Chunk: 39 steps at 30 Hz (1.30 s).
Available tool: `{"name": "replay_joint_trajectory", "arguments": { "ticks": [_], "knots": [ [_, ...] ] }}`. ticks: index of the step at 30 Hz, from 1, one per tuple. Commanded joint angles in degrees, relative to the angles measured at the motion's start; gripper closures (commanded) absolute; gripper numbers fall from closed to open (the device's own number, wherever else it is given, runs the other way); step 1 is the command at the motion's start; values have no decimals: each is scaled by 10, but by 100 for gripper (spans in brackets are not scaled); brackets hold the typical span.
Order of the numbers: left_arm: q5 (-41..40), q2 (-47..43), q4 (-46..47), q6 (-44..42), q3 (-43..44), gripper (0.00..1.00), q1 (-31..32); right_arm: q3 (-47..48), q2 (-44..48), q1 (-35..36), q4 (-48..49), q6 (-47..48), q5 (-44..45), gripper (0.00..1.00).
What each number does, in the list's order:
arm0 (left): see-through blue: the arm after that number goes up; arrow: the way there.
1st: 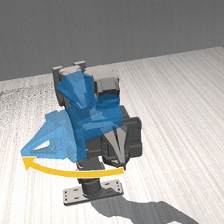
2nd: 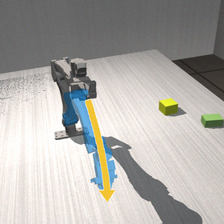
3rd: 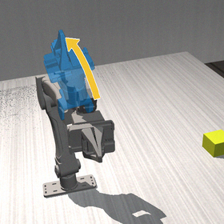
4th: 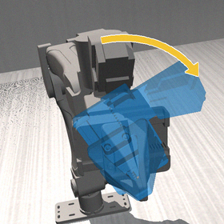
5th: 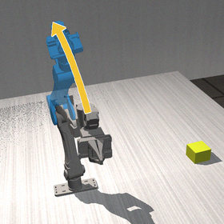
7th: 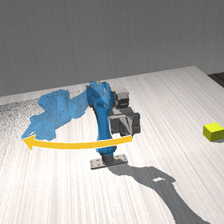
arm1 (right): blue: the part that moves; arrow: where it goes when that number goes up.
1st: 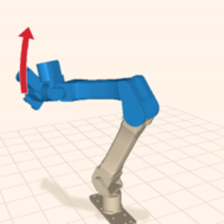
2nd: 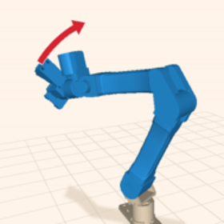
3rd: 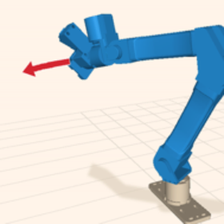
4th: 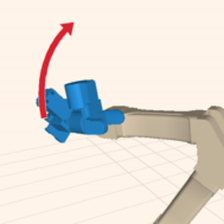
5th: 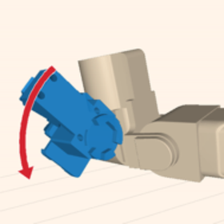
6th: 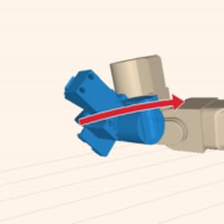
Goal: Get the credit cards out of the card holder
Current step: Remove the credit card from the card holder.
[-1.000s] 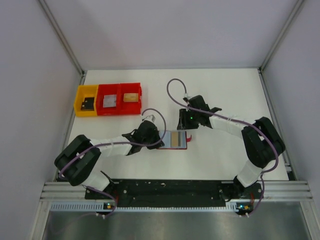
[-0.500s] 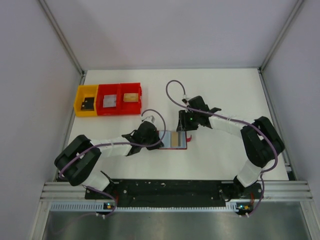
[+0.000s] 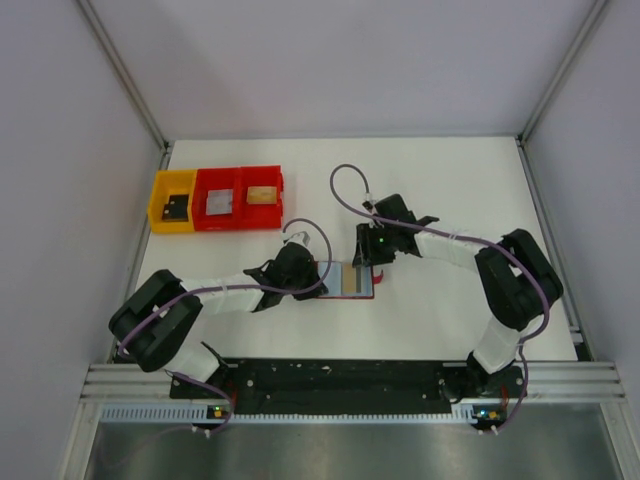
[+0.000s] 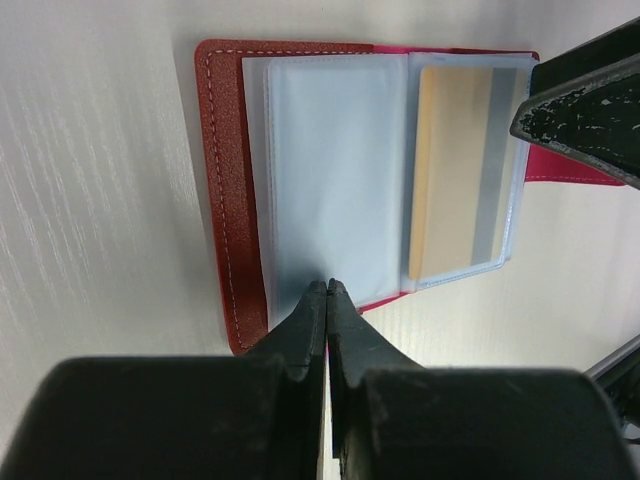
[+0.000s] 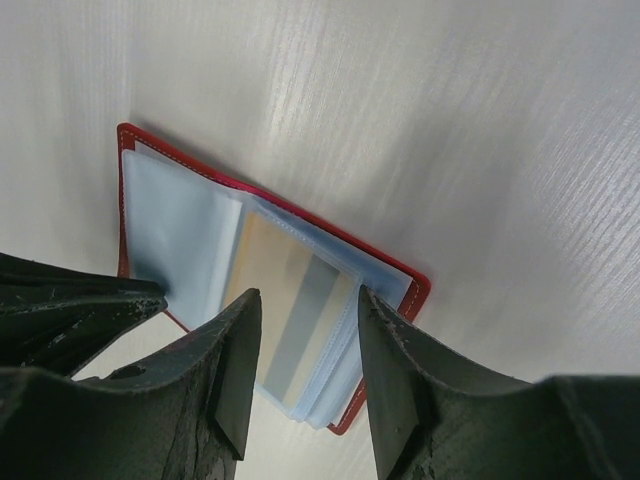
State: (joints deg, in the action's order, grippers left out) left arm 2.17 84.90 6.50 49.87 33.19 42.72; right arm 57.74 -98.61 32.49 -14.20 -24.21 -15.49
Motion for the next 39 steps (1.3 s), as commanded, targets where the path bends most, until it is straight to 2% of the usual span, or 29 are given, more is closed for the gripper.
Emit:
{"name": "replay_joint_trajectory", "arguments": {
  "ticks": [1,13,27,33,39],
  "knots": [
    [4,-4,24,5,-4,100,-3,2,-6,-1,17,-5,-14,57],
    [4,-4,23,6,-4,100,-3,2,32,2,22,-14,-56,61],
    [7,-2,25,6,-2,100,-3,4,29,8,47,-38,-102,63],
    [7,-3,27,8,-4,100,-3,-3,33,8,48,-42,-90,64],
    [12,3,32,9,-5,100,-3,-32,34,8,74,-57,-108,68]
  ]
}}
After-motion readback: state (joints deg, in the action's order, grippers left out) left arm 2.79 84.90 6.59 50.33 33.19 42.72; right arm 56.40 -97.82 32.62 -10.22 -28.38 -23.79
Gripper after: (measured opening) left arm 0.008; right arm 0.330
